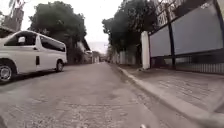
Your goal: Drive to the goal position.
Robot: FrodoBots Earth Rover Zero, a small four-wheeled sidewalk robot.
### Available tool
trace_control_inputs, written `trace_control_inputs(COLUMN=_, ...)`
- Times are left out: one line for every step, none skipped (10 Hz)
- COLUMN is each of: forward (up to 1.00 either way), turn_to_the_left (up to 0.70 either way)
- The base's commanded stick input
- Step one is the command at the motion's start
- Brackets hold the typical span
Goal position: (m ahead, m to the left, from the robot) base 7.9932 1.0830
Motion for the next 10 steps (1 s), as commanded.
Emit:
trace_control_inputs(forward=1.0, turn_to_the_left=0.0)
trace_control_inputs(forward=1.0, turn_to_the_left=0.0)
trace_control_inputs(forward=1.0, turn_to_the_left=0.0)
trace_control_inputs(forward=1.0, turn_to_the_left=0.0)
trace_control_inputs(forward=1.0, turn_to_the_left=0.0)
trace_control_inputs(forward=1.0, turn_to_the_left=0.0)
trace_control_inputs(forward=1.0, turn_to_the_left=0.0)
trace_control_inputs(forward=1.0, turn_to_the_left=0.0)
trace_control_inputs(forward=1.0, turn_to_the_left=0.0)
trace_control_inputs(forward=1.0, turn_to_the_left=0.0)
